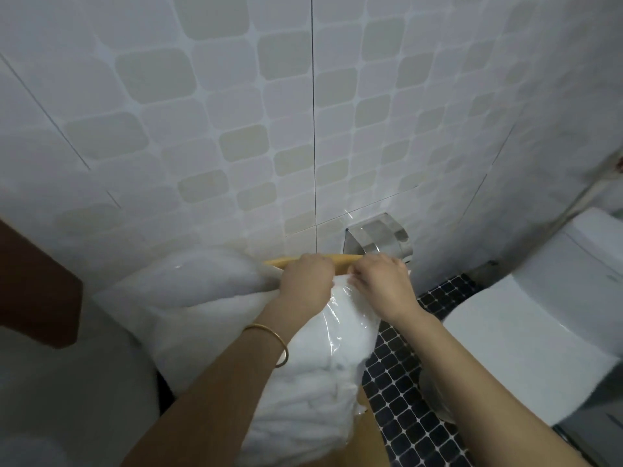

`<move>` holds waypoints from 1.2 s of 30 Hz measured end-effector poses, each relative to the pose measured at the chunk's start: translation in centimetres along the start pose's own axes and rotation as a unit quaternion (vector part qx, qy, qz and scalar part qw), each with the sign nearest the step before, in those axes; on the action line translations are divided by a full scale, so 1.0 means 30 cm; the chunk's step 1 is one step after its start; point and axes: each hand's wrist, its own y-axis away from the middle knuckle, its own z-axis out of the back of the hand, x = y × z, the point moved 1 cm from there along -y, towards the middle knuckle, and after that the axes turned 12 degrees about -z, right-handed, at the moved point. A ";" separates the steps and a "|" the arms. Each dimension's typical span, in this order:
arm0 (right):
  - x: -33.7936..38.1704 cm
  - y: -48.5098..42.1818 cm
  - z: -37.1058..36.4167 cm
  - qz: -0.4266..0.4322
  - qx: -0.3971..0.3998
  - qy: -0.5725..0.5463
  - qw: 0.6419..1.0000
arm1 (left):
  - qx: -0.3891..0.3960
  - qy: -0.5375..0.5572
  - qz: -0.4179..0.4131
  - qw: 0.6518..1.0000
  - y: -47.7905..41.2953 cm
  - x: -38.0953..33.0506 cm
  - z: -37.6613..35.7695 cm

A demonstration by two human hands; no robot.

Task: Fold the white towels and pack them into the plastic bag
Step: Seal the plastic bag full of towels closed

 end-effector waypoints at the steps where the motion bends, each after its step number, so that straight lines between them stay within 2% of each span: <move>1: 0.002 0.003 -0.001 -0.008 -0.002 0.001 1.000 | -0.002 -0.013 -0.010 1.000 0.004 -0.003 -0.007; 7: 0.018 0.020 0.000 -0.036 -0.014 0.014 0.999 | -0.023 -0.049 -0.044 0.998 0.019 0.003 -0.025; 12: 0.044 0.014 0.006 -0.053 -0.031 -0.008 0.998 | -0.022 0.056 -0.017 0.998 0.009 0.019 -0.003; 16: 0.050 0.008 -0.005 -0.057 -0.022 0.026 0.998 | -0.017 0.114 -0.010 0.993 0.002 0.026 0.011; 27: 0.048 0.012 -0.027 -0.039 -0.020 0.053 0.998 | -0.022 -0.018 -0.059 0.998 -0.007 0.020 -0.051; 29: 0.053 0.012 -0.028 -0.043 -0.028 0.047 0.998 | -0.018 -0.010 -0.060 0.998 -0.007 0.028 -0.051; 33: 0.065 0.009 -0.025 -0.065 -0.012 0.032 0.997 | -0.004 0.082 -0.040 0.996 -0.020 0.042 -0.026; 36: 0.071 0.015 -0.022 -0.081 -0.003 0.010 0.997 | 0.006 0.079 -0.044 0.996 -0.027 0.036 -0.015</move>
